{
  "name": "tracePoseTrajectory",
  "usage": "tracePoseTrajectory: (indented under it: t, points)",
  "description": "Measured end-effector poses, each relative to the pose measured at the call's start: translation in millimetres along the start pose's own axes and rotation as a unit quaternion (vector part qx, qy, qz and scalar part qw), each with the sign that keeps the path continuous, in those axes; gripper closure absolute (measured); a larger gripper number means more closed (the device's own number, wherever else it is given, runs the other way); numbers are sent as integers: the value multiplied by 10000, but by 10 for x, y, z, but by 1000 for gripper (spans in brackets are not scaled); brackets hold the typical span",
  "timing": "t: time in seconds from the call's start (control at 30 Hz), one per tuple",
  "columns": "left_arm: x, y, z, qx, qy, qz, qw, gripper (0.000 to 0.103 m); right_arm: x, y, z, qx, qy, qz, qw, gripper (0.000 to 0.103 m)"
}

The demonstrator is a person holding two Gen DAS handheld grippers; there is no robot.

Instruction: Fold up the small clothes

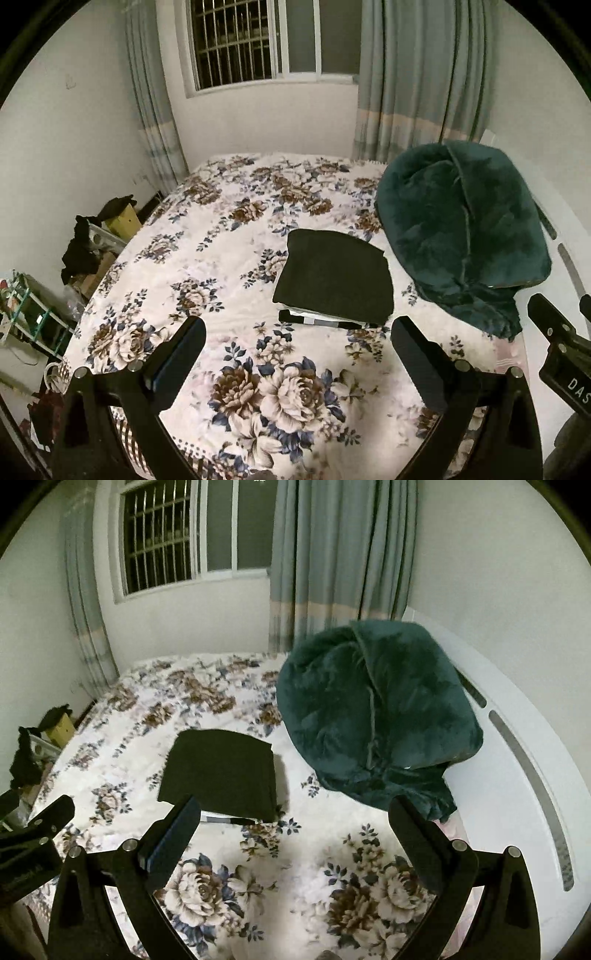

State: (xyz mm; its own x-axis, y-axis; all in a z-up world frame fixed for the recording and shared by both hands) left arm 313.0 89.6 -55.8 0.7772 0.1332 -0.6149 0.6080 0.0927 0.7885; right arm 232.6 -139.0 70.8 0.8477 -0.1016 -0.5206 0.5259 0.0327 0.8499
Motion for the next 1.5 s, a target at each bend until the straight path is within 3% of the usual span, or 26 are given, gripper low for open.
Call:
tracePoseTrajectory:
  t: [0.23,0.47,0.8,1.5]
  points:
    - [-561,-34,57,-26,-11,237,9997,0,-811,51,178,-8,173,284,9994,0]
    - [-905,-80,91,-110,-49,372,9992,0,-1234,78,352,20,274,497,9984,0]
    - [-1085,-132,108,-143,-31,460,9988,0,-1399,90,452,-30,309,573,9979,0]
    - [-1165,-84,186,-257,169,519,9982,0,-1270,287,513,-181,569,522,9968,0]
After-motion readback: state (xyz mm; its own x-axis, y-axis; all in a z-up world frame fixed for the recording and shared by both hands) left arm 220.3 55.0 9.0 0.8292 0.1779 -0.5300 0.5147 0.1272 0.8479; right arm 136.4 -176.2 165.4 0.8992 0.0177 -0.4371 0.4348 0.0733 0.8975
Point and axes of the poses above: each gripper's, at about its wrist camera, not at the fingertips, and x roughly the way its jaws point, z to its right, y to its top, the point moved 1 cm from there along x, roughly the way its jaws point, and after that the axes turned 9 degrees about z, right-handed, at the moved point
